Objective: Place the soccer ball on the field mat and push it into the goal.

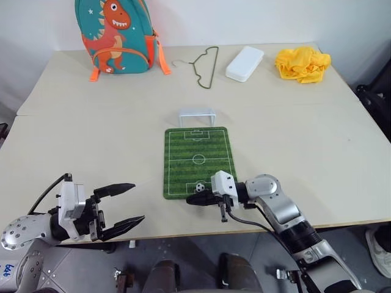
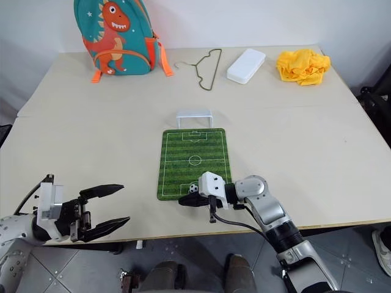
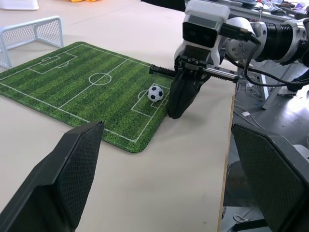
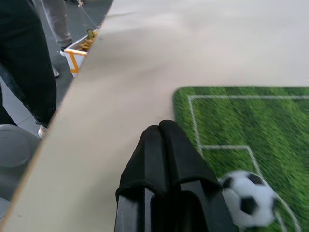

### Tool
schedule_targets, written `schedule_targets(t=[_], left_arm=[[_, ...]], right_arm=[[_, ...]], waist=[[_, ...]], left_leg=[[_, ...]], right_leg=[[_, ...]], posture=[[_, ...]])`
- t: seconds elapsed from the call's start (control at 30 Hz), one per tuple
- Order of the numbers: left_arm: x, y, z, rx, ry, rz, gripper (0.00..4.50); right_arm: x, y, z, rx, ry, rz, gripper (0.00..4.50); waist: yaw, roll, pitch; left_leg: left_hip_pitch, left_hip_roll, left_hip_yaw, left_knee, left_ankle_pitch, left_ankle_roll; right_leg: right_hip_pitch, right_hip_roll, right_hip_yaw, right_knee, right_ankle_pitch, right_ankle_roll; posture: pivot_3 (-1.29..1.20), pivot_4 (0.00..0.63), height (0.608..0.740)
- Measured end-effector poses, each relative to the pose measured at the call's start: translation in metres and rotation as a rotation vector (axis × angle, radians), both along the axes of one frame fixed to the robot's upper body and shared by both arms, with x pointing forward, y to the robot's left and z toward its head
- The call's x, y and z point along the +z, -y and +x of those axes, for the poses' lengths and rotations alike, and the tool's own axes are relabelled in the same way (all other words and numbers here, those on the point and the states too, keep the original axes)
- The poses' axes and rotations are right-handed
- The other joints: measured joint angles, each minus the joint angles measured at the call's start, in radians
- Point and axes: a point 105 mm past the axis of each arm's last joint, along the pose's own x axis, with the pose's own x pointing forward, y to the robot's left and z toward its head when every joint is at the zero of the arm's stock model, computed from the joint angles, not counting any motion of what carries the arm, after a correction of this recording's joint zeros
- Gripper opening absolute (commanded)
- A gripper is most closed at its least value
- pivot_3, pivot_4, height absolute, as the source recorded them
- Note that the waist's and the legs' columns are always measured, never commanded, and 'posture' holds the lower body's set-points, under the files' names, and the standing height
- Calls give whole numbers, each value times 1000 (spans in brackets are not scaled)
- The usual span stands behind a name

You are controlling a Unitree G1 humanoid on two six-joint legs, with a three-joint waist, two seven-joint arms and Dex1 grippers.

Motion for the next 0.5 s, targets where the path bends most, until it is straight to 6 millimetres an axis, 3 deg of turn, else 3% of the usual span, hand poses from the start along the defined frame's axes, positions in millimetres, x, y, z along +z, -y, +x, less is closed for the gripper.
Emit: schedule_targets(t=[0.13,0.23,0.4,0.5], left_arm=[[1,2,0,12,12,-5,4500],[1,1,4,64,24,-35,4500],[15,-11,33,335,130,-182,4500],[15,-18,42,438,134,-212,4500]], right_arm=[[3,-3,12,-8,28,-4,29],[13,-9,32,-37,96,7,29],[52,-18,66,-89,308,112,29],[72,-17,79,-163,381,206,29]], waist=[[-3,0,0],[-17,0,0],[-26,0,0],[-29,-1,0]], left_leg=[[0,0,0,0,0,0],[0,0,0,0,0,0],[0,1,-1,0,0,-1],[1,0,-1,0,0,-1]], right_leg=[[0,0,0,0,0,0],[0,0,0,1,0,0],[0,0,0,2,0,0],[0,0,-1,4,0,0]], posture=[[0,150,740],[0,150,740],[0,150,740],[0,150,740]])
